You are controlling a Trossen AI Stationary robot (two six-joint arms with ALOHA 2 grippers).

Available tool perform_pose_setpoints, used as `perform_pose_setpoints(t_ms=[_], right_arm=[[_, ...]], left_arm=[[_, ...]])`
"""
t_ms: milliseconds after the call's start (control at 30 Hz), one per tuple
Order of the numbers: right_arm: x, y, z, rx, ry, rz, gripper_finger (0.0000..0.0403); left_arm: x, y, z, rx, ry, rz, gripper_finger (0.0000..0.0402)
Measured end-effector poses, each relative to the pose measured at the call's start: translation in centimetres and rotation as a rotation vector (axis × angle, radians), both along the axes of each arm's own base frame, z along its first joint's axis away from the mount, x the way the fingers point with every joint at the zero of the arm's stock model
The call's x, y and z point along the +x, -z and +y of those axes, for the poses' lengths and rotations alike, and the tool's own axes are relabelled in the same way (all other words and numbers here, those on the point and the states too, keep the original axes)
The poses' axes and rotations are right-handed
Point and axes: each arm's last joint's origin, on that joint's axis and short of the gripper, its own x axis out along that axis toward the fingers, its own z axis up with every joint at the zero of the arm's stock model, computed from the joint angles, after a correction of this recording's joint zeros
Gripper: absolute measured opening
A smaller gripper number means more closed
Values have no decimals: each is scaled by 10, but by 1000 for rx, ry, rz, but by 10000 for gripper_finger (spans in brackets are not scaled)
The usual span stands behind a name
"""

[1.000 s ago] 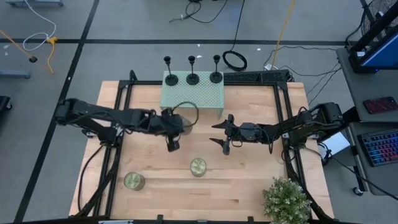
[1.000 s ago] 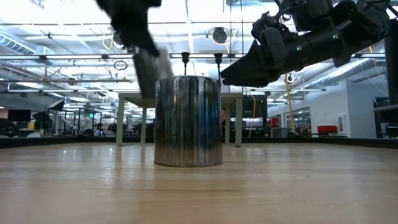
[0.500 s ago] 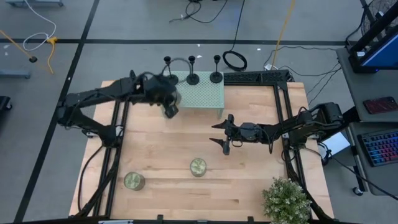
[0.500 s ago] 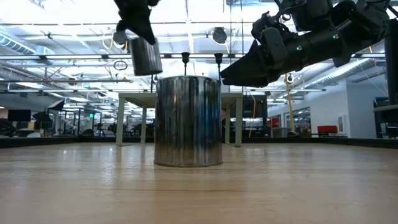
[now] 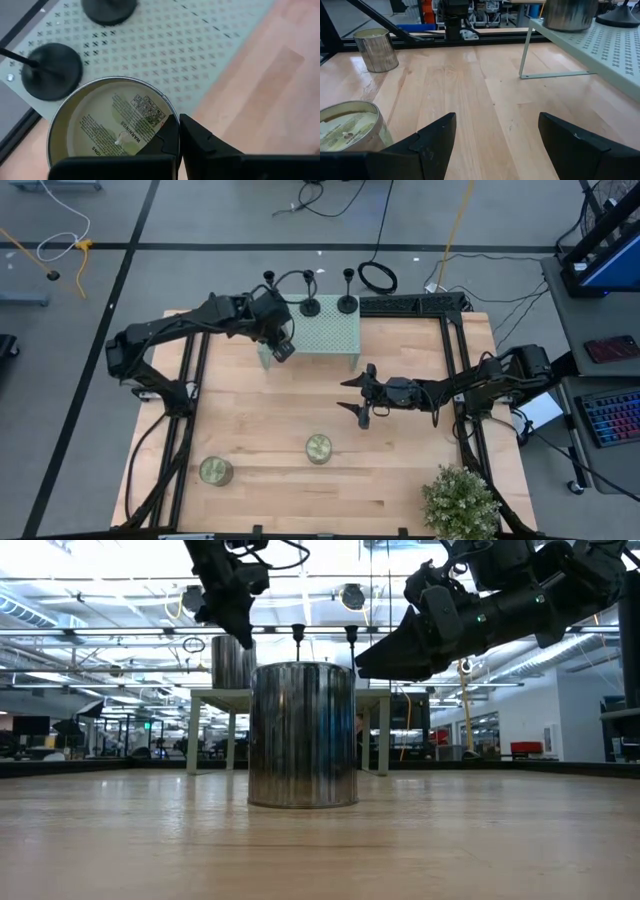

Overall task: Pick & Place candle stick holders
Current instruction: Put the top scented candle on the shelf

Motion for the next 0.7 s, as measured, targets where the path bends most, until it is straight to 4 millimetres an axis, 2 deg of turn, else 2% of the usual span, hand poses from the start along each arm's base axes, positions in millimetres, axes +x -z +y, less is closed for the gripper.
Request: perform_pose_setpoints(t_ms=[167, 433, 700], right_arm=[[0, 0, 0, 0, 0, 0, 274], [0, 0, 0, 0, 0, 0, 274], [0, 0, 0, 0, 0, 0, 274]], left_arm=[[-2, 1, 2, 6, -6, 17, 22], [-3, 1, 4, 13, -15, 18, 18], [-3, 0, 5, 29, -6, 22, 72]])
